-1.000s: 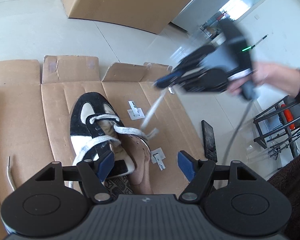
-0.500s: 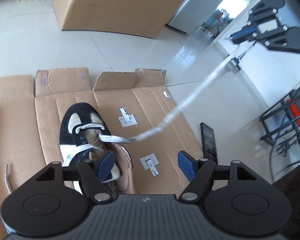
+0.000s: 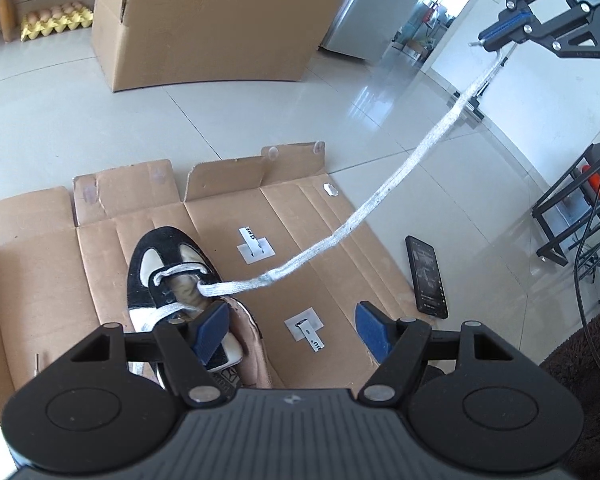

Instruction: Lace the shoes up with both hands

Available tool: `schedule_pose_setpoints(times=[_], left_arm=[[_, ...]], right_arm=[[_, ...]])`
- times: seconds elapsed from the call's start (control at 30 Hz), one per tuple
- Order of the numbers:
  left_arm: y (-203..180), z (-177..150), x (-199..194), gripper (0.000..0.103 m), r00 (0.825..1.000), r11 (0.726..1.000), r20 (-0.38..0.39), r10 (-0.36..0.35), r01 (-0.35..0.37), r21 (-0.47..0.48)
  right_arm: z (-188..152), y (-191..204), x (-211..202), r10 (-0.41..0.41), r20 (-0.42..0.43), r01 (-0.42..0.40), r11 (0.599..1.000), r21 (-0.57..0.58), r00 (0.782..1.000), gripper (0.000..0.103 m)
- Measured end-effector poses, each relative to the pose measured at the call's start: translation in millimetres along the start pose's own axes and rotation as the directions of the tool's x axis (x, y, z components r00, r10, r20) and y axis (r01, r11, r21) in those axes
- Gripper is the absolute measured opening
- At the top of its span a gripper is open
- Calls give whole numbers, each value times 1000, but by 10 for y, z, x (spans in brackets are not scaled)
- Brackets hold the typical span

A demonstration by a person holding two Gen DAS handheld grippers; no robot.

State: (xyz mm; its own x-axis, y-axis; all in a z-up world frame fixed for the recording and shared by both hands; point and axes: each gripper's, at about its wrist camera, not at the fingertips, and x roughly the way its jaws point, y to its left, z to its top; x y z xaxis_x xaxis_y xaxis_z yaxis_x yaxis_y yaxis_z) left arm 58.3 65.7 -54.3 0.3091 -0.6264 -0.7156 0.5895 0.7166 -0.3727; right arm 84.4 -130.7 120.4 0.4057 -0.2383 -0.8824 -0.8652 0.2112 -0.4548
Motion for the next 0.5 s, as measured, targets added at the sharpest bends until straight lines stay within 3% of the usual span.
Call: schedule_pose_setpoints(times=[0.5], left_arm=[[292, -113, 134, 71, 997, 996, 31, 77, -76, -41]], right_arm=[[403, 93, 661, 103, 91, -103, 995, -7, 990, 1]])
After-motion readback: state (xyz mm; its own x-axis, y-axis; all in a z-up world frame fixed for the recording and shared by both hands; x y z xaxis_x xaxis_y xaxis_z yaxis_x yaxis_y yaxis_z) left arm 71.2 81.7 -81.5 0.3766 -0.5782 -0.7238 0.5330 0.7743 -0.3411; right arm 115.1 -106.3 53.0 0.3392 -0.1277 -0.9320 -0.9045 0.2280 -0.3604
